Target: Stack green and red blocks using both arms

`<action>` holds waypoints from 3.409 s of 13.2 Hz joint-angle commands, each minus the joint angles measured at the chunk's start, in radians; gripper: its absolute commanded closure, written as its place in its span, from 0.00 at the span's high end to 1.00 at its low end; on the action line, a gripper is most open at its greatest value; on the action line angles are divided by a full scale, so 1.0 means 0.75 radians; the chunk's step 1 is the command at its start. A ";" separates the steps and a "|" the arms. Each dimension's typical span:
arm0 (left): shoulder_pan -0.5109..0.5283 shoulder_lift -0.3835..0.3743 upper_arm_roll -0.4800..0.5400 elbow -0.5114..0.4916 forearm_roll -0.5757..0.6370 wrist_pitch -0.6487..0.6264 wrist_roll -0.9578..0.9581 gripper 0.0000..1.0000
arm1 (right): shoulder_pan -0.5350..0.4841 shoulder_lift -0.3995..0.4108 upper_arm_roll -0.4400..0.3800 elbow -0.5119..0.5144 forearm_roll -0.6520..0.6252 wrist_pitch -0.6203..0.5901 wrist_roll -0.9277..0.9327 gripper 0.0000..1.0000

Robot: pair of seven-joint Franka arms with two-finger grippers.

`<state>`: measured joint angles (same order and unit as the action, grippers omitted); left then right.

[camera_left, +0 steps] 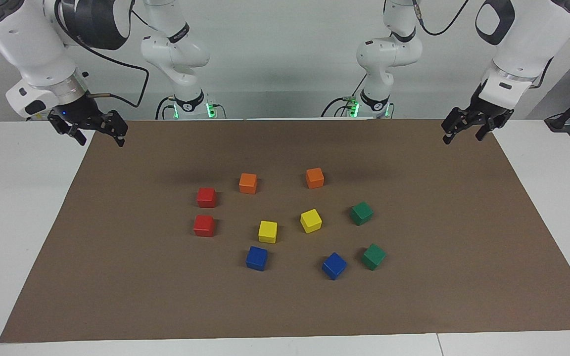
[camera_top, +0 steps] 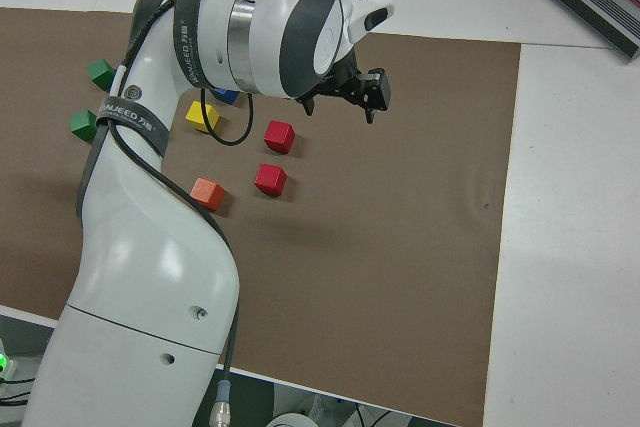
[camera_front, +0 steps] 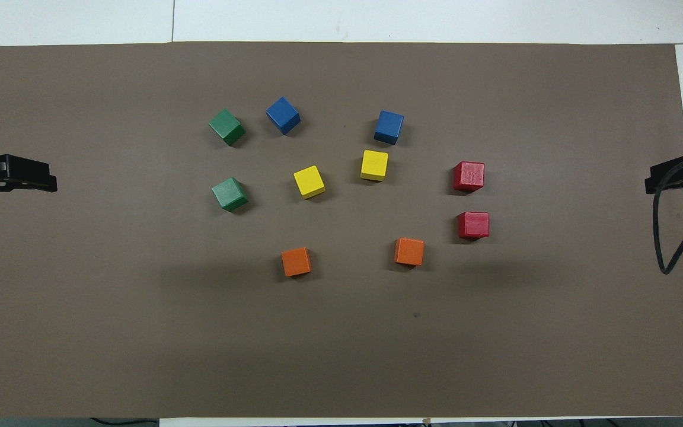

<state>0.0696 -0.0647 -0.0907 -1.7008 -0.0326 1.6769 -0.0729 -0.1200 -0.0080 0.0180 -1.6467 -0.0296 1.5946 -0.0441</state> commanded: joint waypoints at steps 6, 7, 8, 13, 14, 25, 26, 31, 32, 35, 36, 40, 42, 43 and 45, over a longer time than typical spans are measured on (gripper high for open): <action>0.001 -0.045 -0.002 -0.056 -0.028 0.024 0.005 1.00 | -0.020 -0.036 0.015 -0.054 -0.010 0.042 0.030 1.00; -0.001 -0.043 -0.004 -0.054 -0.028 0.026 -0.009 1.00 | -0.022 -0.036 0.015 -0.056 -0.010 0.042 0.030 1.00; -0.007 -0.047 -0.006 -0.058 -0.028 0.020 -0.015 1.00 | -0.022 -0.036 0.015 -0.056 -0.010 0.042 0.030 1.00; -0.123 -0.028 -0.008 -0.131 -0.028 0.102 -0.292 1.00 | -0.022 -0.038 0.017 -0.058 -0.010 0.042 0.024 1.00; -0.154 -0.028 -0.008 -0.172 -0.028 0.157 -0.358 1.00 | -0.022 -0.038 0.017 -0.058 -0.010 0.042 0.024 1.00; -0.371 0.407 -0.004 -0.221 0.011 0.638 -0.813 1.00 | -0.040 -0.040 0.011 -0.064 -0.008 0.050 0.018 1.00; -0.375 0.440 -0.004 -0.217 0.033 0.660 -0.841 1.00 | -0.040 -0.040 0.011 -0.064 -0.008 0.050 0.016 1.00; -0.418 0.526 -0.004 -0.215 0.107 0.732 -1.028 1.00 | -0.002 -0.042 0.013 -0.109 -0.008 0.144 0.077 0.97; -0.418 0.530 -0.004 -0.217 0.107 0.736 -1.032 1.00 | 0.023 -0.036 0.015 -0.126 -0.010 0.168 0.128 0.96; -0.418 0.538 -0.006 -0.268 0.107 0.830 -1.136 1.00 | 0.100 -0.002 0.017 -0.185 -0.001 0.271 0.277 0.96; -0.418 0.538 -0.006 -0.293 0.107 0.871 -1.179 1.00 | 0.123 0.017 0.019 -0.203 0.005 0.309 0.336 0.97; -0.440 0.544 -0.008 -0.313 0.109 0.898 -1.195 1.00 | 0.248 0.072 0.019 -0.332 0.021 0.497 0.570 0.97; -0.440 0.555 -0.008 -0.313 0.109 0.906 -1.193 1.00 | 0.305 0.074 0.019 -0.434 0.048 0.616 0.621 0.97; -0.444 0.563 -0.008 -0.313 0.109 0.904 -1.193 1.00 | 0.336 0.084 0.017 -0.469 0.046 0.683 0.641 0.98; -0.455 0.561 -0.008 -0.322 0.109 0.902 -1.193 0.99 | 0.354 0.117 0.019 -0.514 0.046 0.768 0.660 0.98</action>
<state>-0.2498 0.3558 -0.1099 -1.9210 0.0240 2.3257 -0.9407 0.1378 0.0816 0.0322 -1.9791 -0.0105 2.1062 0.4327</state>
